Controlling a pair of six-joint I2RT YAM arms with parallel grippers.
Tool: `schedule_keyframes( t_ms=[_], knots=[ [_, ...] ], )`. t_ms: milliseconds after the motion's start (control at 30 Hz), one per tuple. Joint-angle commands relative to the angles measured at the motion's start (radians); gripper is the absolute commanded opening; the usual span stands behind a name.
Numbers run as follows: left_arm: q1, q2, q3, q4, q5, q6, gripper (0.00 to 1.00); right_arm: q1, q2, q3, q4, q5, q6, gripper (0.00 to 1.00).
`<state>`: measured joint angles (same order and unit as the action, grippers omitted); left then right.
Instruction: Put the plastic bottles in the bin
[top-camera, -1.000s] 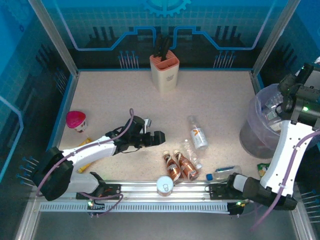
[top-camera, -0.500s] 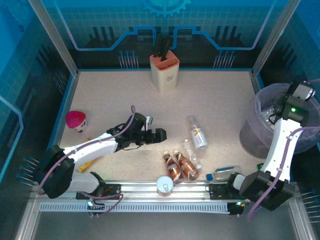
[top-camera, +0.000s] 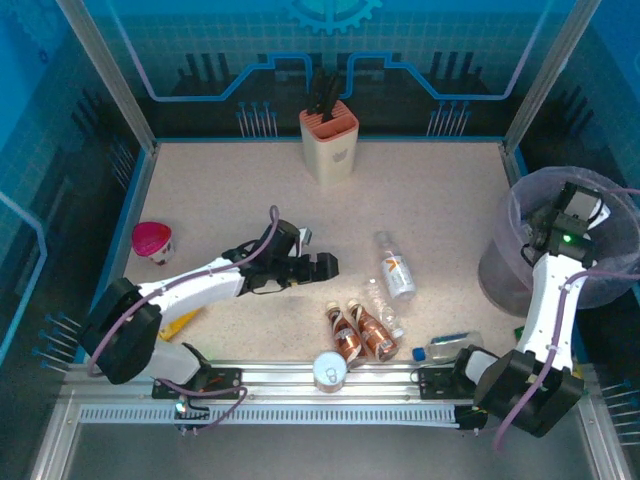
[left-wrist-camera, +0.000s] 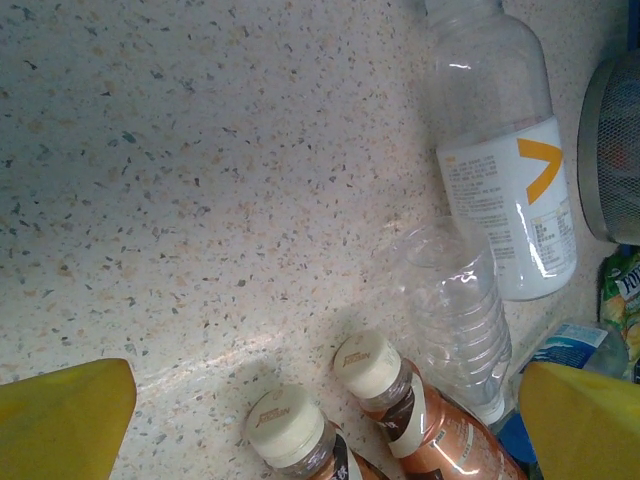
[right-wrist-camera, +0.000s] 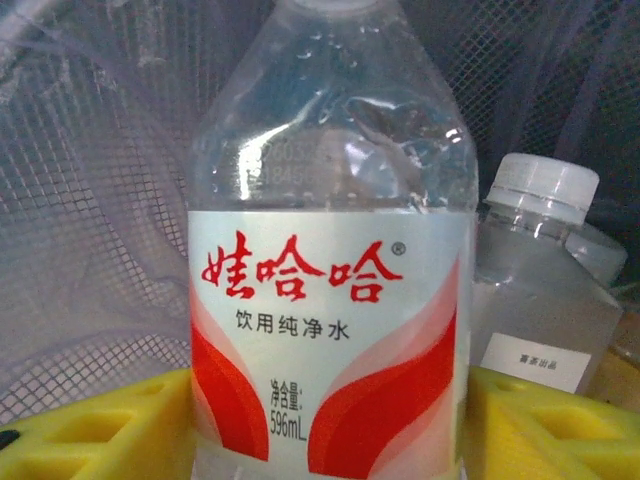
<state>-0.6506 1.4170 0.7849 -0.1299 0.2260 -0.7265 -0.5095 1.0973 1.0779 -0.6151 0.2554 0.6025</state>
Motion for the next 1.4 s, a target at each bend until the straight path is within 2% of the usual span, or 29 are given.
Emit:
schedule_keyframes(
  t_ms=[0,167,233,267,667,767,867,1067,1200,1367],
  knots=[
    [0.008,0.015,0.045,-0.017,0.03,0.028,0.99,0.019,-0.029,0.025,-0.065,-0.006,0.025,0.74],
    [0.007,0.026,0.055,-0.015,0.032,0.033,0.99,0.019,-0.026,0.151,-0.158,0.012,-0.018,0.85],
    [0.008,0.032,0.053,-0.008,0.035,0.032,0.99,0.019,-0.009,0.214,-0.203,0.011,-0.044,0.97],
    [0.008,0.034,0.052,-0.003,0.035,0.03,0.99,0.019,-0.001,0.24,-0.223,0.003,-0.057,1.0],
    [0.008,0.034,0.047,-0.005,0.035,0.03,0.99,0.019,0.046,0.387,-0.363,-0.086,-0.204,1.0],
    [0.007,0.026,0.041,-0.003,0.026,0.029,0.99,0.076,0.032,0.445,-0.414,-0.093,-0.225,1.0],
    [0.009,0.02,0.036,-0.004,0.007,0.033,0.99,0.164,0.031,0.521,-0.473,-0.047,-0.252,1.0],
    [0.018,0.019,0.027,-0.006,-0.004,0.045,0.99,0.501,0.075,0.652,-0.599,0.071,-0.255,1.0],
    [0.026,0.013,-0.001,0.014,0.006,0.037,0.99,0.735,0.107,0.599,-0.61,0.157,-0.181,1.0],
    [0.044,0.027,-0.054,0.106,0.058,-0.014,0.99,0.933,0.235,0.53,-0.595,0.152,-0.126,1.0]
  ],
)
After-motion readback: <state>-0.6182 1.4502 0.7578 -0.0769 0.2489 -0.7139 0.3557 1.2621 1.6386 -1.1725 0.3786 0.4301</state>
